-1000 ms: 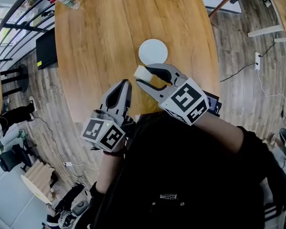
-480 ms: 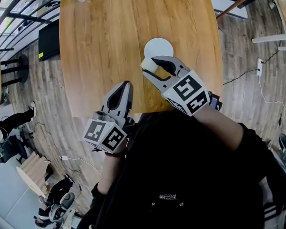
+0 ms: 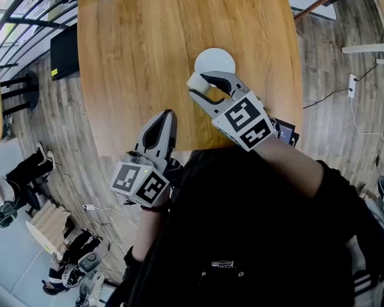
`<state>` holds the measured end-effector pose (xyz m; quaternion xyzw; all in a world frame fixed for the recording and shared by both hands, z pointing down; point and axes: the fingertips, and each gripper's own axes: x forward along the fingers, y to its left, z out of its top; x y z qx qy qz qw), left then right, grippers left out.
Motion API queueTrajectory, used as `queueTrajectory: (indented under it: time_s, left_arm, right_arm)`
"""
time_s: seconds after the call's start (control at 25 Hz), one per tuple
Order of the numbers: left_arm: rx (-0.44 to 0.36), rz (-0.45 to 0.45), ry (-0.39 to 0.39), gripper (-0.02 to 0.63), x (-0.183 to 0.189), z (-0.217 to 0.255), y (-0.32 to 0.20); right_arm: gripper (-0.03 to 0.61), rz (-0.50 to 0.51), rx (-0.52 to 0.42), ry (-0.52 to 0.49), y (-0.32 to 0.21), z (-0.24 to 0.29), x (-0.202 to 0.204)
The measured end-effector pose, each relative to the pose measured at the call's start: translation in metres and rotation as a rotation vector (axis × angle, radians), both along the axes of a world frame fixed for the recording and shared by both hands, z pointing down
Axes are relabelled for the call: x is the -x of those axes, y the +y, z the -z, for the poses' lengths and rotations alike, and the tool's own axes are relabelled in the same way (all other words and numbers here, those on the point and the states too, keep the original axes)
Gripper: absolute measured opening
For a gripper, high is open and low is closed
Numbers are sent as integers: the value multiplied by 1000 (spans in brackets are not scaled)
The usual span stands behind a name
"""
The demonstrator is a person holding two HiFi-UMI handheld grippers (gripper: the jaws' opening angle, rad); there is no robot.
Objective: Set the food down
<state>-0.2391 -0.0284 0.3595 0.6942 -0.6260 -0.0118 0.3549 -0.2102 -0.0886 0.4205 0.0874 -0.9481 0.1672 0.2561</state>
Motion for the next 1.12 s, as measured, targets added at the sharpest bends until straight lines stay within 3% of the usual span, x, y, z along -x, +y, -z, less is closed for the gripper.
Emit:
queueTrajectory:
  time_s: [1.12]
  left_arm:
    - [80,-26,47,-2,13,-24,-22]
  right_arm:
    - [176,-47,4,235,-32,-106,3]
